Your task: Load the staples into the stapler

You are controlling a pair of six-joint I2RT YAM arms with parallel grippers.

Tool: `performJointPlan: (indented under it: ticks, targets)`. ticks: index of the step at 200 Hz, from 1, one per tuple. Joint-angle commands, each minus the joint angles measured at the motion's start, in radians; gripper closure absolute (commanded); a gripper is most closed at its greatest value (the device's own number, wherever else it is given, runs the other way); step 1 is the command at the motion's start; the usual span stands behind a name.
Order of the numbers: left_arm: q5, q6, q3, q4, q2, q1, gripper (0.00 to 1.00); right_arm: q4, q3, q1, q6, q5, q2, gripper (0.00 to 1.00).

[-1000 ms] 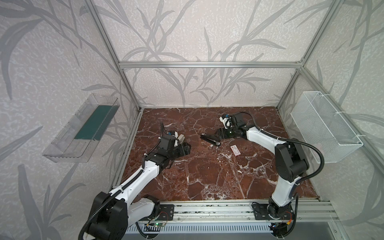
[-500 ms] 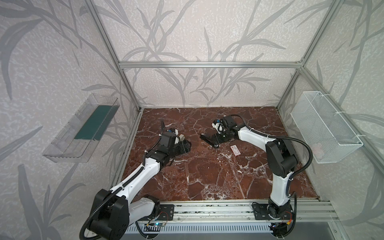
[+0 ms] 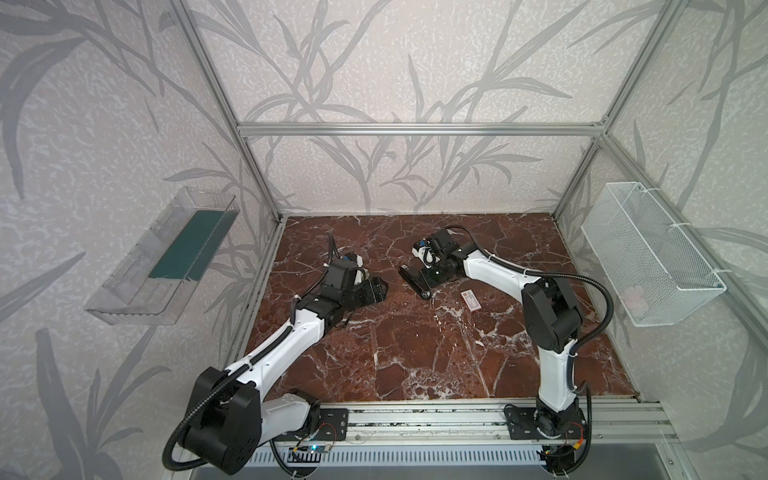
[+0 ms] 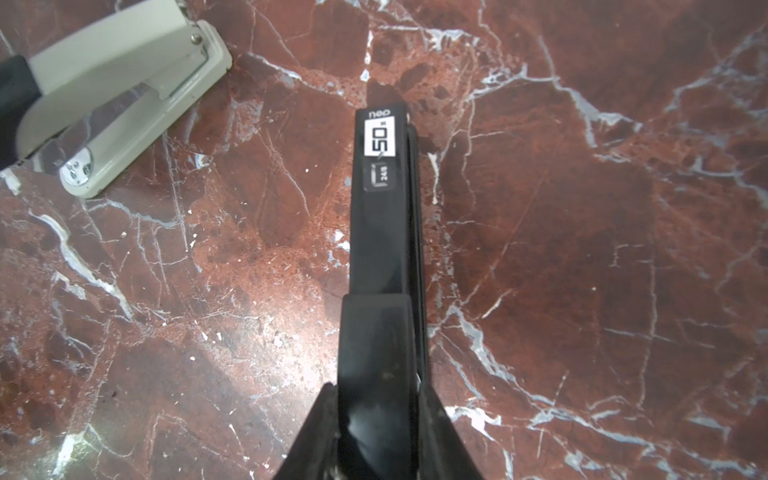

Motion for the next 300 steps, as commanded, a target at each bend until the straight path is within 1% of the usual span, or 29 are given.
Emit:
performJointPlan:
  ticks: [1,36,46,71,81,108,126,141,150,175,199,211,238,258,273,300]
  targets:
    - [0.009,-0.028,-0.026,0.019,0.002,-0.014,0.21,-0.13,0.02,0.009,0.053,0.067,0.015,0.76]
    - [0.01,-0.032,-0.036,0.033,0.022,-0.029,0.21,-0.195,-0.002,0.044,0.201,0.108,-0.017,0.76]
    - [0.013,-0.033,-0.038,0.042,0.027,-0.034,0.21,-0.184,-0.029,0.053,0.246,0.088,-0.036,0.75]
    - [0.02,-0.032,-0.043,0.052,0.043,-0.039,0.21,-0.148,-0.077,0.071,0.317,0.018,-0.074,0.63]
    - [0.02,-0.032,-0.044,0.054,0.048,-0.039,0.21,-0.123,-0.094,0.075,0.335,-0.016,-0.091,0.61]
    - [0.025,-0.033,-0.05,0.067,0.06,-0.04,0.21,-0.118,-0.074,0.078,0.338,-0.057,-0.086,0.61]
    - [0.033,-0.039,-0.047,0.073,0.07,-0.043,0.21,-0.11,-0.054,0.078,0.331,-0.118,-0.07,0.64]
    - [0.035,-0.043,-0.046,0.073,0.073,-0.047,0.21,-0.115,-0.047,0.08,0.331,-0.09,-0.065,0.64]
    - [0.032,-0.046,-0.047,0.073,0.074,-0.051,0.21,-0.122,-0.043,0.08,0.323,-0.077,-0.068,0.62]
    - [0.031,-0.054,-0.023,0.043,0.09,-0.067,0.21,-0.089,-0.084,0.073,0.313,-0.07,-0.119,0.52]
    - [0.004,-0.056,0.05,-0.036,0.141,-0.11,0.21,0.005,-0.203,0.032,0.337,-0.092,-0.231,0.48]
    - [-0.029,-0.067,0.097,-0.088,0.173,-0.138,0.22,0.053,-0.259,0.011,0.346,-0.098,-0.287,0.48]
    - [-0.054,-0.089,0.24,-0.221,0.284,-0.197,0.24,0.127,-0.414,-0.019,0.324,-0.047,-0.419,0.49]
    - [-0.112,-0.099,0.357,-0.334,0.373,-0.244,0.24,0.218,-0.551,-0.028,0.323,-0.033,-0.497,0.49]
    - [-0.165,-0.116,0.433,-0.412,0.435,-0.272,0.22,0.278,-0.635,-0.031,0.32,-0.024,-0.542,0.47]
    - [-0.264,-0.14,0.546,-0.54,0.536,-0.305,0.2,0.362,-0.73,-0.031,0.335,-0.032,-0.574,0.47]
